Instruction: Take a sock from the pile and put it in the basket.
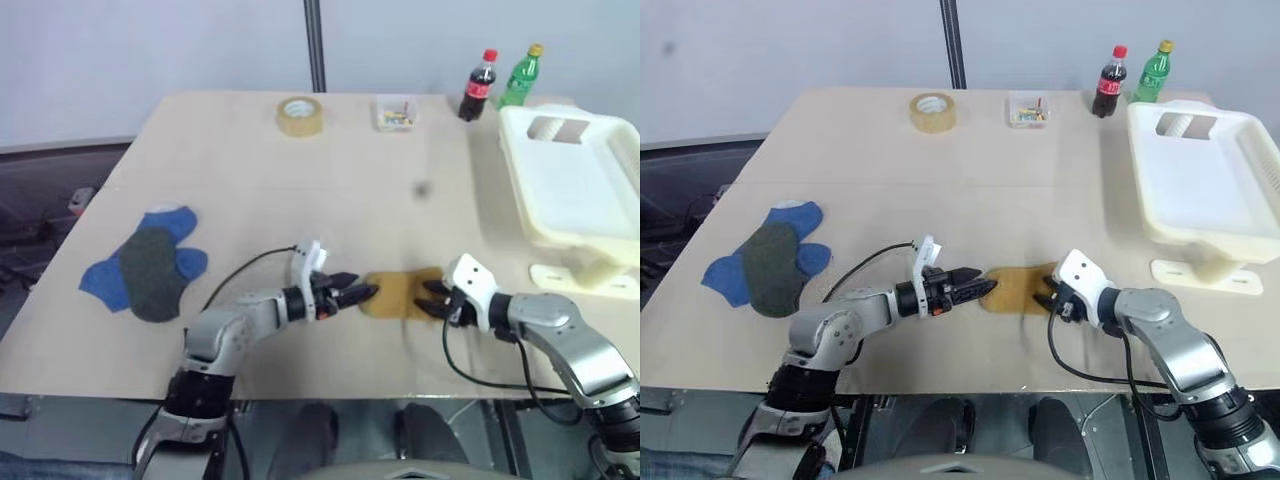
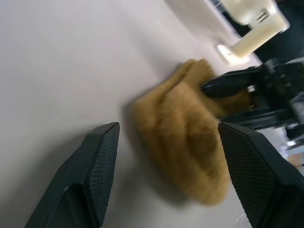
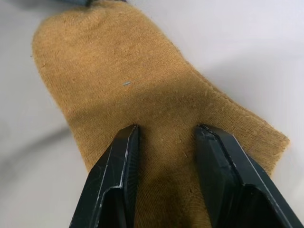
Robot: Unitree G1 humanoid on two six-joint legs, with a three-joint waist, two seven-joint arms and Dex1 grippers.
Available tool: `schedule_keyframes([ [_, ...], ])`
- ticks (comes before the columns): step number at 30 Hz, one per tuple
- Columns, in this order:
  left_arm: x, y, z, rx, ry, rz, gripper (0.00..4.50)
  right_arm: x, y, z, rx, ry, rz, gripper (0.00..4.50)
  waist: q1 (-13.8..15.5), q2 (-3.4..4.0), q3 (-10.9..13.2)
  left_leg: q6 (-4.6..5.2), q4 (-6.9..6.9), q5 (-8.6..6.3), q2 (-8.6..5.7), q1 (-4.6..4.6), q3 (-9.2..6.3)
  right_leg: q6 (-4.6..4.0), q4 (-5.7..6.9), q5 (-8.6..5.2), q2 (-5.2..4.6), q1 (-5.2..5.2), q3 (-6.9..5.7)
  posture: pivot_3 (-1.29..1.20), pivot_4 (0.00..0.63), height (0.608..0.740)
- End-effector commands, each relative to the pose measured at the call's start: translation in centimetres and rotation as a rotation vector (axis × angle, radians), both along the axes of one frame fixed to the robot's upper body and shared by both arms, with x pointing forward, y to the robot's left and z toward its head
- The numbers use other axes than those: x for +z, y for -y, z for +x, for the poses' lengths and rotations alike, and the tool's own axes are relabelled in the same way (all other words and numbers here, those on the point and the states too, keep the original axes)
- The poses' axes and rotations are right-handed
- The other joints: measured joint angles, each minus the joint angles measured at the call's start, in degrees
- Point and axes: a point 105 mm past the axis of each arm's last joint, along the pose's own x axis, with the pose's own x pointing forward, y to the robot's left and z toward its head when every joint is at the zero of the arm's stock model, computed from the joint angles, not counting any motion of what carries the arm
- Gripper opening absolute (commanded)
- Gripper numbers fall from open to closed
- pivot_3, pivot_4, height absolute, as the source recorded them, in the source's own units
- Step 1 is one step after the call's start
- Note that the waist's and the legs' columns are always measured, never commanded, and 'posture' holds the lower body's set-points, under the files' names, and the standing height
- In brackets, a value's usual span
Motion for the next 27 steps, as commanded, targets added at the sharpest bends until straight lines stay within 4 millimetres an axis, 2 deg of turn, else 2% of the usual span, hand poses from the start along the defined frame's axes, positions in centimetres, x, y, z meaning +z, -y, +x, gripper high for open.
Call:
schedule_keyframes([
  [1,-3.7,2.0,-2.9,-0.149,-0.160,0.045,3.54,-0.8,-1.1,-0.4,0.007,-0.038,-0.006,1.91,-0.02,-0.01,-0.01,0.00,-0.01,0.00,0.00,0.02,0.00,0.00,-0.02,0.00,0.00,0.03,0.00,0.00,0.150,0.738],
  [6,-2.0,2.5,-2.1,-0.143,-0.175,-0.073,3.54,-0.5,-1.6,-0.5,0.017,-0.027,-0.005,1.91,0.01,0.01,-0.01,0.00,-0.02,0.00,0.00,0.02,-0.04,-0.01,-0.07,0.00,-0.02,0.05,-0.03,0.00,0.150,0.738],
  [12,2.3,2.8,-1.0,-0.121,-0.144,-0.290,3.54,-0.9,-1.5,-0.7,0.007,-0.046,-0.020,1.91,-0.06,0.00,0.06,0.00,-0.07,-0.01,0.00,-0.20,-0.09,0.00,-0.14,0.00,-0.03,-0.11,-0.07,0.00,0.150,0.738],
  [18,5.1,3.0,-1.2,-0.151,-0.123,-0.420,3.54,-0.9,-1.5,-0.6,0.004,-0.050,-0.027,1.91,-0.16,-0.02,0.10,0.00,-0.08,0.00,0.00,-0.33,-0.09,0.00,-0.13,0.00,-0.02,-0.23,-0.07,0.00,0.150,0.738],
  [21,5.3,3.0,-1.3,-0.151,-0.125,-0.429,3.54,-0.8,-1.4,-0.3,0.002,-0.044,-0.032,1.91,-0.21,-0.02,0.13,-0.01,-0.09,0.00,0.01,-0.33,-0.09,0.00,-0.13,0.00,-0.01,-0.24,-0.07,0.00,0.150,0.738],
  [27,4.4,3.4,-1.3,-0.133,-0.135,-0.401,3.54,0.2,-1.9,0.0,0.010,-0.015,-0.016,1.91,-0.29,-0.03,0.15,-0.01,-0.09,0.00,0.01,-0.31,-0.09,-0.01,-0.13,0.00,0.00,-0.23,-0.06,0.00,0.150,0.738],
])
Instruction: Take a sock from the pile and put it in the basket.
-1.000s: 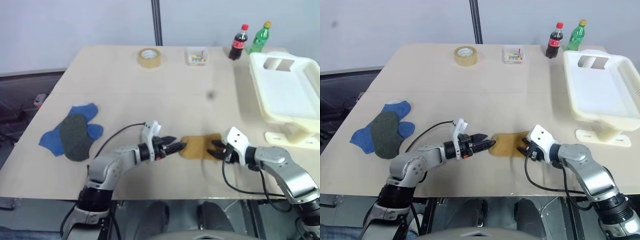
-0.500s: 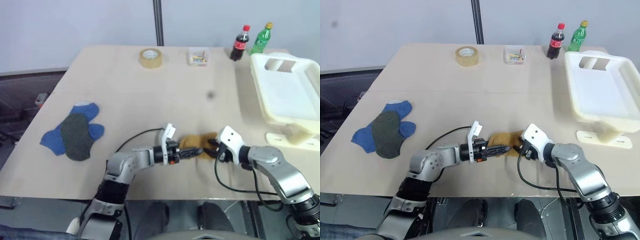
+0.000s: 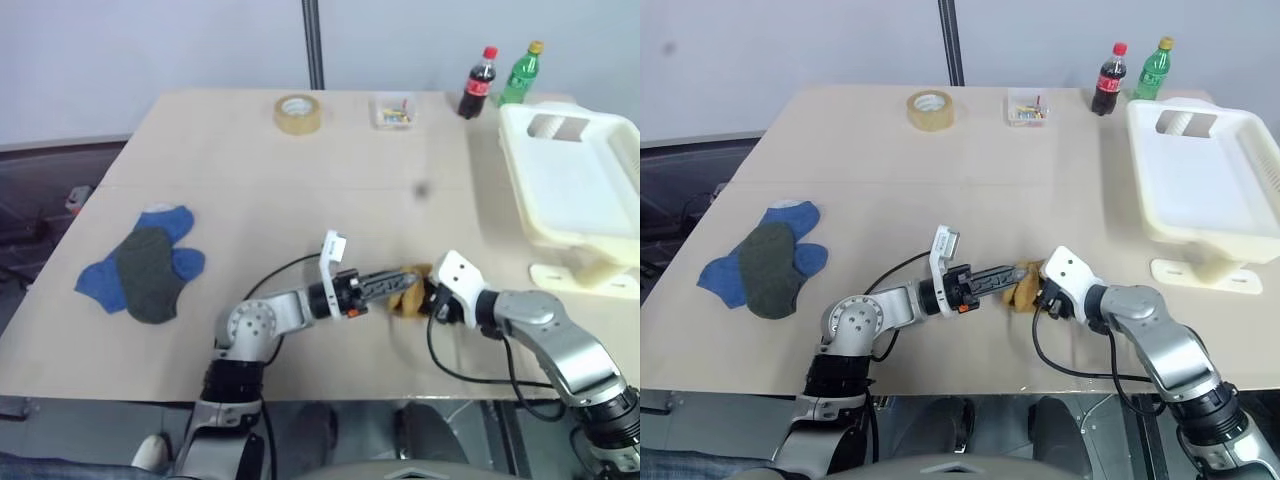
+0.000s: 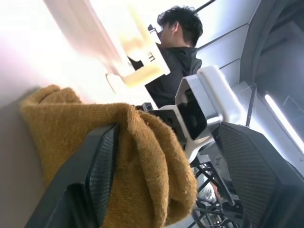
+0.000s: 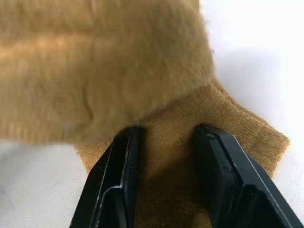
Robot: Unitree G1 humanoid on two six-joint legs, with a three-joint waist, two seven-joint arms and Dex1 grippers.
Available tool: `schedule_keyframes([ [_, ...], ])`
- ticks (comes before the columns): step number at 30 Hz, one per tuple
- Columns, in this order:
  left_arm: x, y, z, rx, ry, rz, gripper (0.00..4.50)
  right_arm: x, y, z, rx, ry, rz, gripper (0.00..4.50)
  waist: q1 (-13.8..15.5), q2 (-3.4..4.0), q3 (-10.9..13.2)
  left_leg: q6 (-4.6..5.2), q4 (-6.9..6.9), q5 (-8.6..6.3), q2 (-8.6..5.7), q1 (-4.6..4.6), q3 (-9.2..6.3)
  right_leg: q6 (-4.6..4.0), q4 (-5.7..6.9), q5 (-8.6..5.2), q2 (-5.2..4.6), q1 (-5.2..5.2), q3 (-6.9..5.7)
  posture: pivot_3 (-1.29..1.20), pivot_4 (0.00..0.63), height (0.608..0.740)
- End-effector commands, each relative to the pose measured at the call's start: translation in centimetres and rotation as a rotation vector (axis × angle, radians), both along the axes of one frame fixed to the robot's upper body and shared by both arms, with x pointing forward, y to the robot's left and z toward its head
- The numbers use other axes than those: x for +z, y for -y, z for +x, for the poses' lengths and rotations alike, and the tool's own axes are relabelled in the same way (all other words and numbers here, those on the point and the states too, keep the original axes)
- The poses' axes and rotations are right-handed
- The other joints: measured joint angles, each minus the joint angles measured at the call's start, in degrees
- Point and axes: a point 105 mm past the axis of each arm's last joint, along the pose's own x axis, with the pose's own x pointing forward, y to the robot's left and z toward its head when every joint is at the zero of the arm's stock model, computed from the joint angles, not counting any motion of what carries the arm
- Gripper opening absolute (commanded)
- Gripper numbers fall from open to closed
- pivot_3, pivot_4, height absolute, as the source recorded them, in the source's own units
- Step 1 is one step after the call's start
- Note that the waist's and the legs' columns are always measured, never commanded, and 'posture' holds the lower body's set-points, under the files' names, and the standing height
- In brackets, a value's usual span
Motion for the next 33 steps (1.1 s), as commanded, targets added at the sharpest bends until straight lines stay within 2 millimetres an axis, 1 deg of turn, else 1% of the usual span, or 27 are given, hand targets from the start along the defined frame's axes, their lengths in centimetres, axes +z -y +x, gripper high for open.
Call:
schedule_keyframes([
  [1,0.3,0.7,-0.3,-0.011,0.035,0.006,3.54,0.0,-0.7,-0.3,0.014,-0.014,0.007,1.91,0.00,0.00,0.01,0.00,0.00,0.00,0.00,0.00,0.00,0.00,0.00,0.00,0.00,0.00,0.00,0.00,0.150,0.738],
  [5,-0.7,1.5,0.4,0.019,0.044,0.050,3.54,1.5,-0.9,-0.9,0.046,0.004,0.035,1.91,0.14,0.02,0.07,0.00,0.00,0.00,-0.02,-0.06,-0.01,0.00,-0.01,0.00,-0.01,-0.03,-0.01,0.00,0.150,0.738],
  [7,-0.6,1.9,0.8,0.032,0.049,0.046,3.54,2.1,-0.8,-1.4,0.056,-0.005,0.045,1.91,0.29,0.10,0.18,0.00,0.00,0.00,-0.03,-0.16,-0.04,0.00,-0.05,0.00,-0.03,-0.08,-0.03,0.00,0.150,0.738],
  [10,-0.4,2.3,1.8,0.072,0.053,0.029,3.54,2.8,-0.8,-2.4,0.072,-0.027,0.055,1.91,0.59,0.11,0.23,-0.01,0.03,0.00,-0.09,-0.56,-0.17,0.00,-0.08,0.01,-0.05,-0.39,-0.14,0.00,0.150,0.738],
  [13,-0.1,2.5,2.6,0.104,0.054,0.015,3.54,3.3,-0.8,-2.5,0.031,-0.051,0.083,1.91,0.81,0.12,0.26,-0.01,0.04,0.01,-0.11,-0.69,-0.21,0.00,-0.08,0.01,-0.06,-0.48,-0.18,0.00,0.150,0.738],
  [16,-0.4,2.7,2.7,0.103,0.056,0.030,3.54,3.8,-0.1,-2.1,-0.030,-0.066,0.103,1.91,0.83,0.13,0.27,-0.01,0.04,0.01,-0.11,-0.70,-0.21,0.00,-0.08,0.01,-0.06,-0.48,-0.17,0.00,0.150,0.738],
  [20,-0.7,2.8,2.7,0.097,0.054,0.043,3.54,4.5,0.8,-2.1,-0.058,-0.075,0.106,1.91,0.83,0.14,0.30,-0.01,0.04,0.01,-0.13,-0.70,-0.21,0.00,-0.08,0.01,-0.06,-0.48,-0.19,0.00,0.150,0.738],
  [25,-0.8,3.0,2.6,0.088,0.058,0.046,3.54,5.4,1.5,-3.0,-0.052,-0.106,0.118,1.91,0.82,0.16,0.34,0.00,0.03,0.01,-0.13,-0.70,-0.21,0.00,-0.08,0.01,-0.05,-0.48,-0.19,0.00,0.150,0.738],
  [29,-0.9,3.3,2.6,0.085,0.066,0.047,3.54,6.3,2.7,-3.4,-0.074,-0.104,0.118,1.91,0.88,0.15,0.35,0.00,0.04,0.01,-0.14,-0.70,-0.21,0.00,-0.08,0.01,-0.05,-0.47,-0.20,0.00,0.150,0.738],
  [33,-1.1,3.6,2.4,0.071,0.065,0.051,3.54,7.4,3.5,-3.9,-0.071,-0.092,0.149,1.91,1.05,0.15,0.37,0.01,0.04,0.01,-0.14,-0.70,-0.21,0.01,-0.08,0.01,-0.05,-0.47,-0.21,0.00,0.150,0.738],
])
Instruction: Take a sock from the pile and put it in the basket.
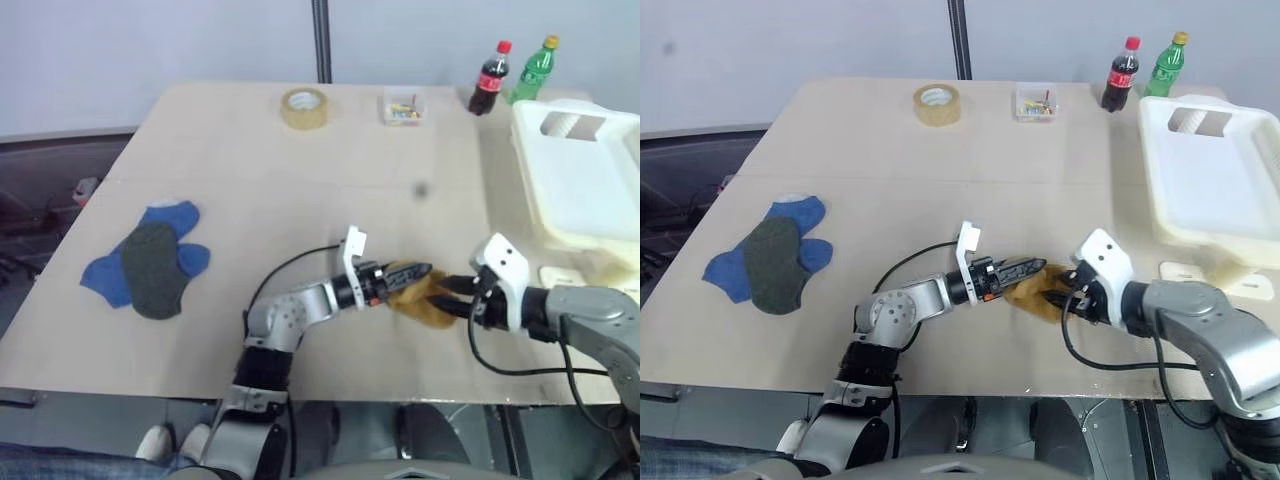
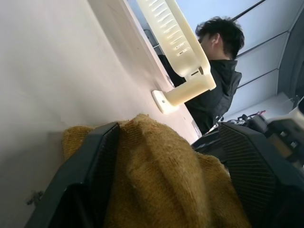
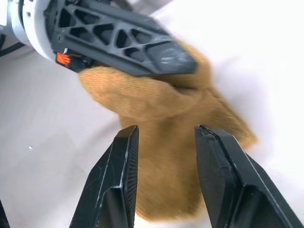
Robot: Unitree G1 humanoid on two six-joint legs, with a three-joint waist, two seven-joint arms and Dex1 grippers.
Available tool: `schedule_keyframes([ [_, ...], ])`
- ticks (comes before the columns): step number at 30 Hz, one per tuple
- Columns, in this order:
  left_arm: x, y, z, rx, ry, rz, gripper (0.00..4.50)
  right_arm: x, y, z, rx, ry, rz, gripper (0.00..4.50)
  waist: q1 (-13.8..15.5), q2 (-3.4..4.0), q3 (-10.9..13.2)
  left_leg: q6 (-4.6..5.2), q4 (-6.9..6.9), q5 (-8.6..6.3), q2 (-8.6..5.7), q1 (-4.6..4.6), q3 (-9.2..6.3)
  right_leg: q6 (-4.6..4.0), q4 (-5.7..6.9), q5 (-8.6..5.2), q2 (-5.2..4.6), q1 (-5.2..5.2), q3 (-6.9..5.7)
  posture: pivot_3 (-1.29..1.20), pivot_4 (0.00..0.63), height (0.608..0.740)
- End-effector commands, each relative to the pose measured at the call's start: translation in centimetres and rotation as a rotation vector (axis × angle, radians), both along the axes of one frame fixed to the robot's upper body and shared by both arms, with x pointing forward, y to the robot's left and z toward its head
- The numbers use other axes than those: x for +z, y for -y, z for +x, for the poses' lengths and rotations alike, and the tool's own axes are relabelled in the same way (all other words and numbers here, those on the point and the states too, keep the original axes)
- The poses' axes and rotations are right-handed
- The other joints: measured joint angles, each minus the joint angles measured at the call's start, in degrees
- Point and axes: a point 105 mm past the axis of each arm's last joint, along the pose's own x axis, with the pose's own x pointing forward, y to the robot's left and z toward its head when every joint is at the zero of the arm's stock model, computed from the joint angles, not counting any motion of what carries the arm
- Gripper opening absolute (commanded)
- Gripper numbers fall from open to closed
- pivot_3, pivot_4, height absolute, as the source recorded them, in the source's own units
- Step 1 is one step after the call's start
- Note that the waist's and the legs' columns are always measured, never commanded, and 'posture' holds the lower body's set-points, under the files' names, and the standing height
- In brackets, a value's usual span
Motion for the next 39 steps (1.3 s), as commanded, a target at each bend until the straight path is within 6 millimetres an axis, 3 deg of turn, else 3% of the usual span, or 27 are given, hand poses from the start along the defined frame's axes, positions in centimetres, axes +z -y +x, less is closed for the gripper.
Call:
schedule_keyframes([
  [1,0.2,0.8,-0.4,-0.037,0.018,-0.012,3.54,1.9,0.4,-0.7,0.023,0.053,0.032,1.91,0.07,0.00,0.01,0.00,0.00,0.00,0.00,0.00,0.00,0.00,0.00,0.00,0.00,0.00,0.00,0.00,0.150,0.738],
  [2,0.1,0.9,-0.6,-0.051,0.018,-0.007,3.54,1.9,0.7,-0.8,0.017,0.052,0.029,1.91,0.13,0.00,0.02,0.00,0.00,0.00,0.00,0.00,0.00,0.00,0.00,0.00,0.00,0.00,0.00,0.00,0.150,0.738],
  [5,0.1,1.2,-1.0,-0.082,0.033,-0.008,3.57,1.6,1.6,-0.7,-0.008,0.055,0.009,2.74,0.55,-0.01,0.02,0.00,0.00,0.00,0.00,0.00,0.01,0.00,0.00,0.00,0.01,0.01,0.00,0.00,0.150,0.738],
  [8,1.2,1.1,-1.1,-0.094,0.054,-0.064,3.57,1.6,1.7,-0.5,-0.028,0.066,0.022,4.14,0.63,-0.01,0.03,0.00,0.00,0.00,0.00,0.00,0.01,0.00,0.00,0.00,0.01,0.01,0.00,0.00,0.150,0.738],
  [15,3.8,0.2,-1.0,-0.088,0.066,-0.182,3.57,1.0,1.6,-0.5,-0.049,0.052,0.025,4.14,0.62,-0.02,0.04,0.00,0.01,0.00,0.02,-0.01,0.00,0.00,0.01,0.00,0.01,0.00,-0.01,0.00,0.150,0.738],
  [19,3.8,0.3,-1.1,-0.087,0.065,-0.176,3.57,1.1,0.9,-0.2,-0.060,0.061,0.051,4.14,0.60,-0.02,0.05,0.00,0.01,0.00,0.02,0.00,0.01,0.00,0.01,0.00,0.02,0.00,0.00,0.00,0.150,0.738],
  [22,3.7,0.8,-1.2,-0.092,0.054,-0.178,3.57,2.3,-0.5,0.2,-0.047,0.093,0.143,4.14,0.56,-0.03,0.08,0.00,0.03,0.01,0.03,0.01,0.02,0.00,0.04,0.00,0.03,0.00,0.01,0.00,0.150,0.738],
  [26,4.0,1.7,-1.7,-0.133,0.033,-0.195,3.57,1.4,0.7,0.4,-0.091,0.073,0.076,4.14,0.90,-0.03,0.09,0.00,0.05,0.01,-0.01,-0.04,-0.03,0.00,0.01,0.00,0.01,0.01,-0.04,0.00,0.150,0.738],
  [32,4.1,2.5,-1.9,-0.164,0.038,-0.198,3.57,1.8,0.8,0.1,-0.093,0.071,0.098,4.14,0.65,-0.01,0.12,0.00,0.05,0.01,0.00,-0.04,0.00,0.00,0.02,0.00,0.03,0.00,0.00,0.00,0.150,0.738],
  [39,3.3,4.8,-1.5,-0.188,-0.001,-0.202,3.57,2.2,2.1,-1.2,-0.113,0.045,0.122,4.14,0.73,-0.02,0.13,0.01,0.08,0.00,-0.04,-0.04,-0.01,0.01,0.01,0.00,0.01,0.05,-0.02,0.00,0.150,0.738],
])
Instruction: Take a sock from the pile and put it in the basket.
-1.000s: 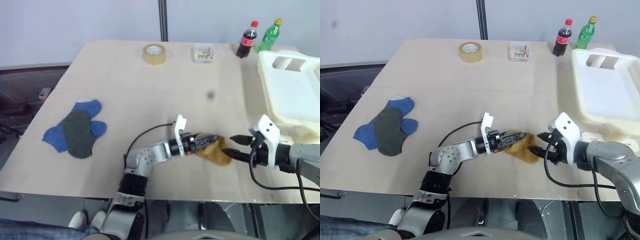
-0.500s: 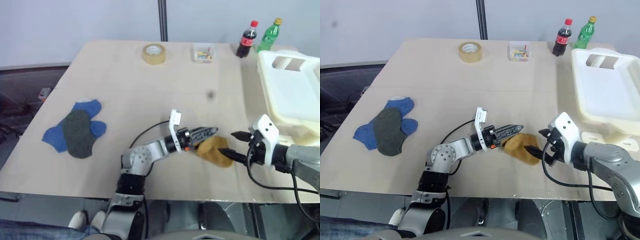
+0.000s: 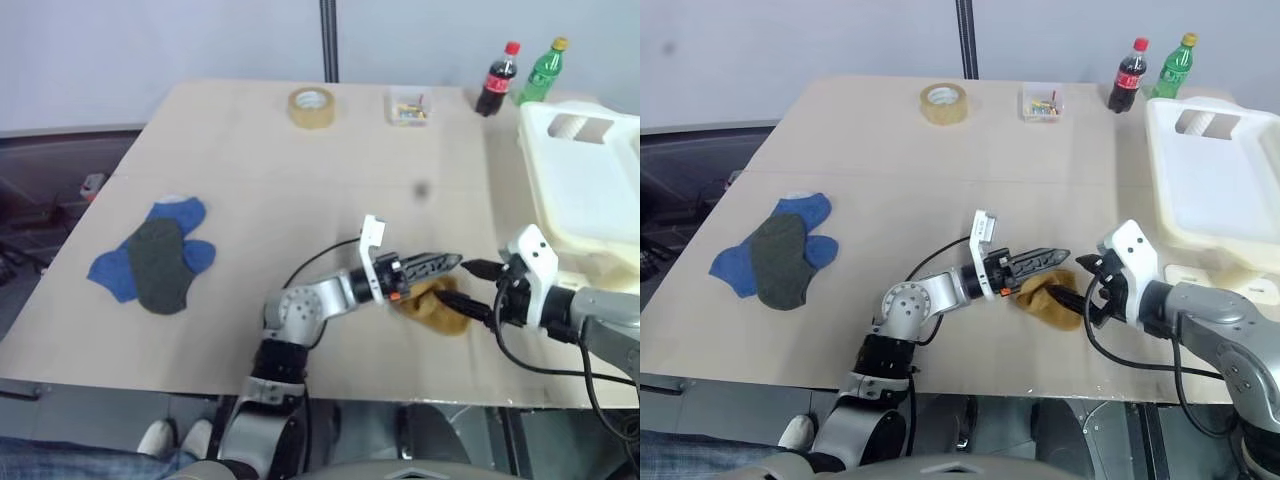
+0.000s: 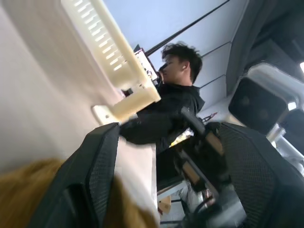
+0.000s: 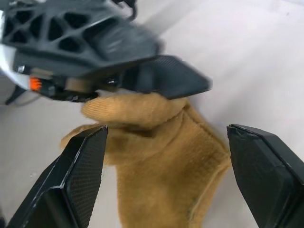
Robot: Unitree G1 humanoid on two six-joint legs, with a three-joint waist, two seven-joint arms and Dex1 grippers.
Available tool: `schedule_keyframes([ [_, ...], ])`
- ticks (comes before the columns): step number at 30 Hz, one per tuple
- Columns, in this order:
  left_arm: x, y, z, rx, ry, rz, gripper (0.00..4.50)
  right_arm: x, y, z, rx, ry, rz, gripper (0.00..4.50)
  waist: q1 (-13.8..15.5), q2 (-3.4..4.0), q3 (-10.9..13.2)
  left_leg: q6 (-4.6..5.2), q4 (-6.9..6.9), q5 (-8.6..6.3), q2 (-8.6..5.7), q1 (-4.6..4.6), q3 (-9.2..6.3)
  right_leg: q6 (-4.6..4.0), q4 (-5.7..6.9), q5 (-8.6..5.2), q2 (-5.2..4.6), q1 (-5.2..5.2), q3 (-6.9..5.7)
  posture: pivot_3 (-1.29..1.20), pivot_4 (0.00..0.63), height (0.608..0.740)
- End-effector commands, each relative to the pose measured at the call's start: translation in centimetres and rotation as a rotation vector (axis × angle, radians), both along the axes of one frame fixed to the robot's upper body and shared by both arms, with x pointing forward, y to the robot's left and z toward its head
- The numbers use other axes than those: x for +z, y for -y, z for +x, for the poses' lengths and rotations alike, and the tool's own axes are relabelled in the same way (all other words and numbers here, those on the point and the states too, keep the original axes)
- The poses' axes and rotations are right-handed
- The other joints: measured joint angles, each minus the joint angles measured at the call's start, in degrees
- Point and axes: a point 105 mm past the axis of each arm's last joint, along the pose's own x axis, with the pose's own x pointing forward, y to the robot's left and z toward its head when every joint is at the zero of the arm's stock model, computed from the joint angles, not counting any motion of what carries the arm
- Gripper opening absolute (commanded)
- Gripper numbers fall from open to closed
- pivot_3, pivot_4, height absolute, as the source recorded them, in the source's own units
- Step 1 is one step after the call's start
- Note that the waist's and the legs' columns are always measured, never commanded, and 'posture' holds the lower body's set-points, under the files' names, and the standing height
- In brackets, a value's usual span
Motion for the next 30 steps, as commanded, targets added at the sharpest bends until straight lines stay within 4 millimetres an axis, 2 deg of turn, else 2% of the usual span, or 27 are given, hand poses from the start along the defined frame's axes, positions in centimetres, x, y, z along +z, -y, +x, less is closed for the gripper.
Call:
schedule_keyframes([
  [1,0.3,1.3,-0.3,-0.041,0.001,-0.031,3.57,1.4,0.3,-0.9,0.010,0.033,0.018,4.14,-0.01,-0.02,0.02,0.00,0.00,0.00,0.00,-0.01,-0.01,0.00,-0.02,0.00,0.01,0.00,-0.01,0.00,0.150,0.738],
  [8,-0.7,1.8,-0.6,-0.087,-0.015,-0.001,3.57,2.2,0.1,-0.3,-0.073,0.049,0.132,4.14,-0.11,-0.01,0.02,0.00,0.00,0.00,0.03,0.04,-0.01,0.00,0.07,0.00,0.03,0.00,-0.01,0.00,0.150,0.738],
  [13,-0.6,1.5,-0.5,-0.082,-0.020,-0.018,3.57,0.3,-0.2,0.6,-0.190,-0.014,0.195,4.14,-0.08,0.00,0.02,0.00,0.00,0.00,0.04,0.02,-0.01,0.00,0.05,0.00,0.03,0.00,0.00,0.00,0.150,0.738],
  [18,-0.7,1.2,-0.6,-0.084,-0.017,-0.021,3.57,-0.5,-1.3,1.1,-0.248,-0.056,0.255,4.14,-0.12,0.07,0.04,0.00,0.00,0.00,0.03,0.03,0.04,0.00,0.10,0.00,0.02,-0.04,0.06,0.00,0.150,0.738],
  [24,-0.5,1.0,-0.4,-0.070,-0.012,-0.035,3.57,-2.6,-1.6,0.5,-0.260,-0.122,0.128,4.14,-0.16,0.10,0.04,0.00,0.00,0.00,0.03,0.03,0.03,0.00,0.10,0.00,0.03,-0.05,0.05,0.00,0.150,0.738],
  [25,-0.5,1.0,-0.4,-0.071,-0.011,-0.034,3.57,-3.0,-1.5,0.2,-0.253,-0.140,0.105,4.14,-0.13,0.10,0.04,0.00,0.00,0.00,0.02,0.03,0.04,0.00,0.10,0.00,0.03,-0.05,0.06,0.00,0.150,0.738],
  [26,-0.5,1.0,-0.4,-0.071,-0.012,-0.035,3.57,-3.3,-1.4,0.0,-0.252,-0.154,0.082,4.33,-0.09,0.10,0.04,0.00,0.00,0.00,0.01,0.03,0.03,0.00,0.09,0.00,0.03,-0.04,0.05,0.00,0.150,0.738],
  [30,-0.6,0.9,-0.5,-0.075,-0.009,-0.032,3.57,-4.4,-0.3,-0.3,-0.290,-0.193,0.013,4.33,-0.14,0.10,0.04,0.00,0.00,0.00,0.02,0.03,0.02,0.00,0.10,0.00,0.03,-0.04,0.04,0.00,0.150,0.738],
])
